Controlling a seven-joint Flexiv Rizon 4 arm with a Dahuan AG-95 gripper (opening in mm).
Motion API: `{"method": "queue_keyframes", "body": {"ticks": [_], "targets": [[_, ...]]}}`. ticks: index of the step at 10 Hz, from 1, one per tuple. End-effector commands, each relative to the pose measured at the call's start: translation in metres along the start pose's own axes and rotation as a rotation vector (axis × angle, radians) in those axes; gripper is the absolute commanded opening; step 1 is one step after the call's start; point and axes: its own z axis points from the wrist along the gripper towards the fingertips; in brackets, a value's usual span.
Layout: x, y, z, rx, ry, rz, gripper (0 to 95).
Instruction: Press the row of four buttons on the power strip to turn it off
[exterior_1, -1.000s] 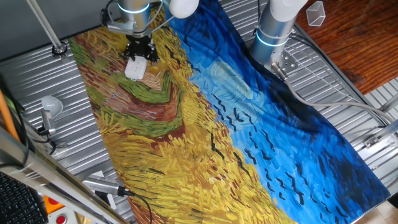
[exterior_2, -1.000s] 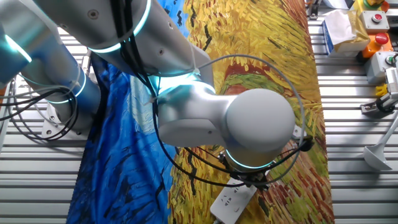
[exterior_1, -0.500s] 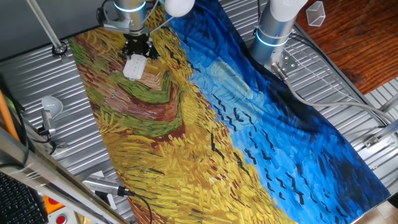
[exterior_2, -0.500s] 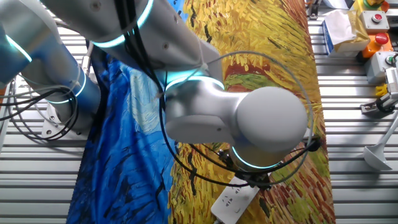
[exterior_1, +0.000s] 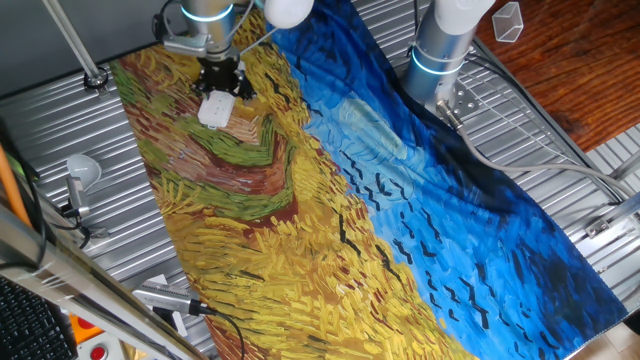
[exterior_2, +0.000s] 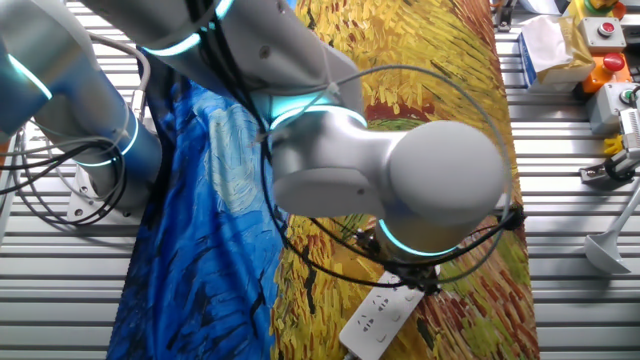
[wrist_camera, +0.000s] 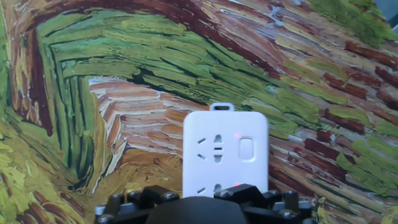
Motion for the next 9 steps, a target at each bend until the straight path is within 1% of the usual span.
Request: {"method": "queue_keyframes", "body": {"ticks": [1, 3, 4, 6, 9], "targets": [[-0.005, 0.002, -0.001, -0.002, -0.004, 0.005, 95.0], [-0.013, 0.004, 0.002, 0.001, -0.005, 0.020, 95.0], [-0.015, 0.004, 0.003, 0.001, -0.006, 0.019, 95.0], [-0.015, 0.004, 0.007, 0.003, -0.008, 0.017, 95.0], [-0.016, 0.005, 0.017, 0.011, -0.016, 0.017, 95.0]]}}
